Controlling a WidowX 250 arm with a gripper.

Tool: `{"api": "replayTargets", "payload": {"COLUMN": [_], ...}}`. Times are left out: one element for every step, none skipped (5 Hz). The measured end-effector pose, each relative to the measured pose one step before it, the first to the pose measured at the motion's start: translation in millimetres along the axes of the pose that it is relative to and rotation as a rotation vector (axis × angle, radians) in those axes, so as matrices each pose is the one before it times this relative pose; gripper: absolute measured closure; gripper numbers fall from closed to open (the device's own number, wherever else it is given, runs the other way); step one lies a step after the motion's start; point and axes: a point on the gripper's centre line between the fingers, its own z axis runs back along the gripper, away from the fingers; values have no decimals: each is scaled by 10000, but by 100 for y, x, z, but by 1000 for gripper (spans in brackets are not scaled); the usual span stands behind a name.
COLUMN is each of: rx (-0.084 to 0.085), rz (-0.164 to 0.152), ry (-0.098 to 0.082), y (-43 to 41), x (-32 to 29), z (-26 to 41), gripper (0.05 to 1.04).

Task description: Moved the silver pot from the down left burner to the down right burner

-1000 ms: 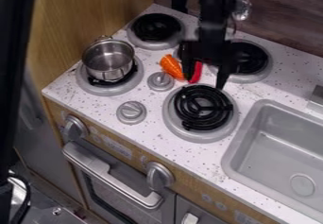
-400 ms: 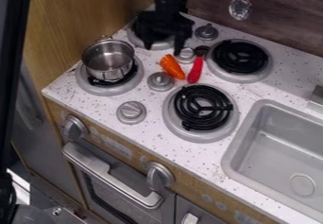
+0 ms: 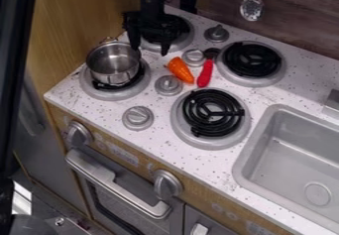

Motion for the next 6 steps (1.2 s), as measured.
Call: {"api": "replayTargets", "payload": {"rx": [125,-158,-135,-66,81,86], "rz": [109,127,126,-71,-95,-170], "ry": [180,342,214,151,57,-208], "y": [950,70,-267,-470,-357,-645], "x": [211,-458,-628,-438,-361,-468], "z": [-493,-1439,-811,-482,-143,877], "gripper": [88,137,422,721,933,1005]}}
